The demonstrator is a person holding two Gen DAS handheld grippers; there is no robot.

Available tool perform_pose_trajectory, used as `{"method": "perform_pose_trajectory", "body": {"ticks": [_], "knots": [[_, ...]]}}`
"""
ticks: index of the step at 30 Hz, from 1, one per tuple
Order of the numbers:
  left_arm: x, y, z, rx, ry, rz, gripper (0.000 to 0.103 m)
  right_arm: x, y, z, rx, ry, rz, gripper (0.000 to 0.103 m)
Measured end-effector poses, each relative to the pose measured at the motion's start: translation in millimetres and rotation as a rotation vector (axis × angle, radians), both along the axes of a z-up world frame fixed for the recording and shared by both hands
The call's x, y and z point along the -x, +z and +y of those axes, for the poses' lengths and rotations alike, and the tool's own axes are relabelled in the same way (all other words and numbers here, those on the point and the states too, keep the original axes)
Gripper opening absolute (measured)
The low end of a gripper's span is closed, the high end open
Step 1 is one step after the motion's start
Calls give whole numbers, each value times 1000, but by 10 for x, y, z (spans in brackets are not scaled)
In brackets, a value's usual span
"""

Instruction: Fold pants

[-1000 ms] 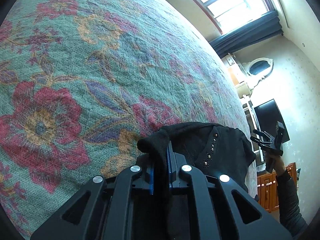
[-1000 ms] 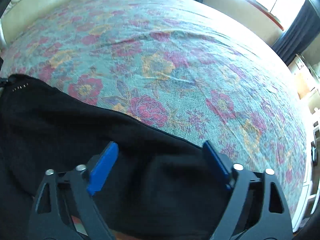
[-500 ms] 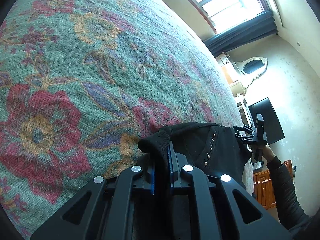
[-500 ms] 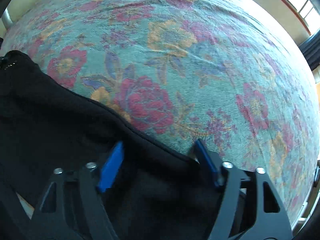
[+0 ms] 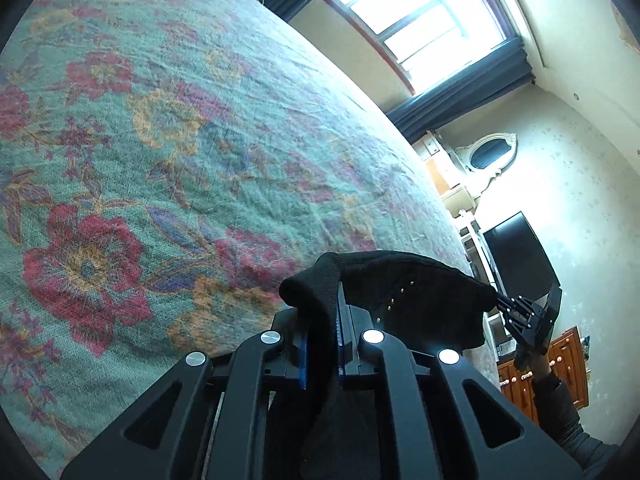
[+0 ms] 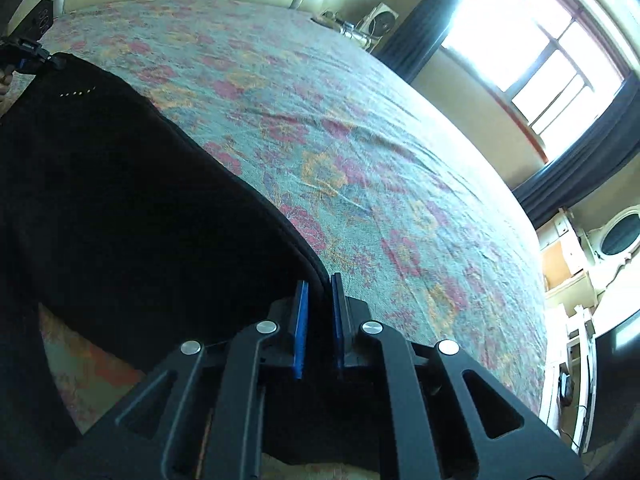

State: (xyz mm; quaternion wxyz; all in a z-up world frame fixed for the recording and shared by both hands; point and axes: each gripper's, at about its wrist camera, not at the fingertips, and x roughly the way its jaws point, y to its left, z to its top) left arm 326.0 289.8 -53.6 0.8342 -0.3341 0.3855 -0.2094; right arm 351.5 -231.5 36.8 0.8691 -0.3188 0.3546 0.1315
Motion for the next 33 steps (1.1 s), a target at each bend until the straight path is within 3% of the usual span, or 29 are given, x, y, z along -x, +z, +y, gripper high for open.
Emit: {"method": "perform_pose_trajectory", "body": {"ticks": [6, 12, 14, 16, 18, 19, 20, 21, 22, 24, 26, 28, 33], "knots": [[579, 423, -43, 32, -25, -92, 9, 1282, 284, 26, 1, -22, -149, 10], [1330, 434, -162, 24, -64, -88, 10, 2327, -70, 139, 48, -38, -173, 10], [1536, 298, -206, 7, -87, -51, 15, 2519, -277, 185, 70, -32, -127, 10], [1735, 129, -264, -34, -108, 8, 26, 2647, -485, 240, 102, -16, -88, 13], [1903, -11, -325, -109, -103, 74, 33, 2715, -612, 305, 108, -18, -40, 23], [1982, -51, -333, -125, -95, 94, 46, 2745, -611, 315, 84, -28, -28, 30], [2071, -73, -325, -117, -86, 102, 53, 2763, -567, 309, 28, -47, -8, 45], [2173, -68, -297, -99, -58, 100, 67, 2770, -491, 277, -65, -78, 13, 61], [2251, -50, -272, -81, -26, 99, 75, 2777, -405, 220, -182, -118, 37, 66], [2391, 47, -249, -22, 35, 84, 76, 2754, -273, 9, -464, -224, 110, 75], [2460, 165, -262, 37, 90, 43, 81, 2680, -266, -194, -767, -330, 208, 76], [2439, 241, -324, 79, 136, 30, 81, 2652, -356, -319, -985, -410, 264, 76], [2211, 167, -582, 79, 208, 106, 81, 2672, -671, -410, -1294, -583, 310, 76]]}}
